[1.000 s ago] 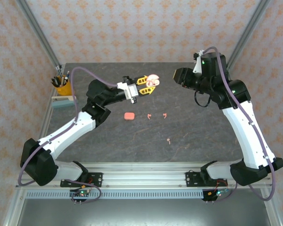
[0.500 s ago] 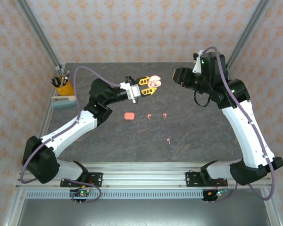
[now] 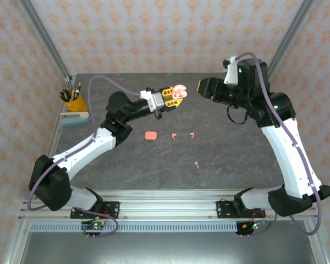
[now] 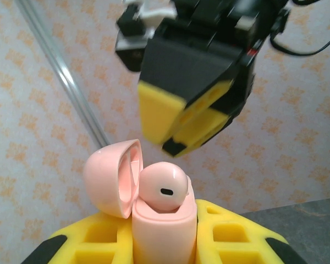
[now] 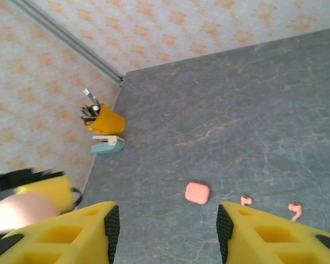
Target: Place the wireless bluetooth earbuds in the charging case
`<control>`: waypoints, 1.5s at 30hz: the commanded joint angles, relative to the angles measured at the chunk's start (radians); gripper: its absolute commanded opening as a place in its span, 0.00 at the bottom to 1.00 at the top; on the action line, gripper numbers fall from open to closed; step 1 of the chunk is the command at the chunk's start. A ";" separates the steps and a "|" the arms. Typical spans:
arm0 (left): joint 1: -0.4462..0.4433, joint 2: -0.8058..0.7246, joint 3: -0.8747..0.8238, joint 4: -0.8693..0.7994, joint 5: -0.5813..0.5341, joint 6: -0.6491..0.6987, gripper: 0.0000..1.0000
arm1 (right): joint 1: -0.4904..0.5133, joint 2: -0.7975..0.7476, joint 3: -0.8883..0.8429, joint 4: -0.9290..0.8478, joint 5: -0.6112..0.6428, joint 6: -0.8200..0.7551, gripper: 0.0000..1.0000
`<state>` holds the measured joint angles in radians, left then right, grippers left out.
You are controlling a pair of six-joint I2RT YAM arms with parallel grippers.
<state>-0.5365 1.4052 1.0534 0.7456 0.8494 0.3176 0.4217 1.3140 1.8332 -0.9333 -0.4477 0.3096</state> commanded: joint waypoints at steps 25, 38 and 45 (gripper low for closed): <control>0.009 -0.041 -0.102 0.060 -0.069 -0.180 0.00 | 0.175 0.139 0.136 -0.063 -0.011 -0.172 0.45; 0.008 -0.034 -0.078 0.051 -0.059 -0.182 0.00 | 0.207 0.207 0.202 -0.111 -0.030 -0.226 0.44; 0.009 -0.032 -0.067 0.044 -0.058 -0.184 0.00 | 0.223 0.238 0.230 -0.149 -0.006 -0.250 0.43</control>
<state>-0.5293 1.3983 0.9493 0.7734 0.7773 0.1532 0.6388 1.5410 2.0304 -1.0481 -0.4793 0.0875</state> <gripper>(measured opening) 0.215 0.432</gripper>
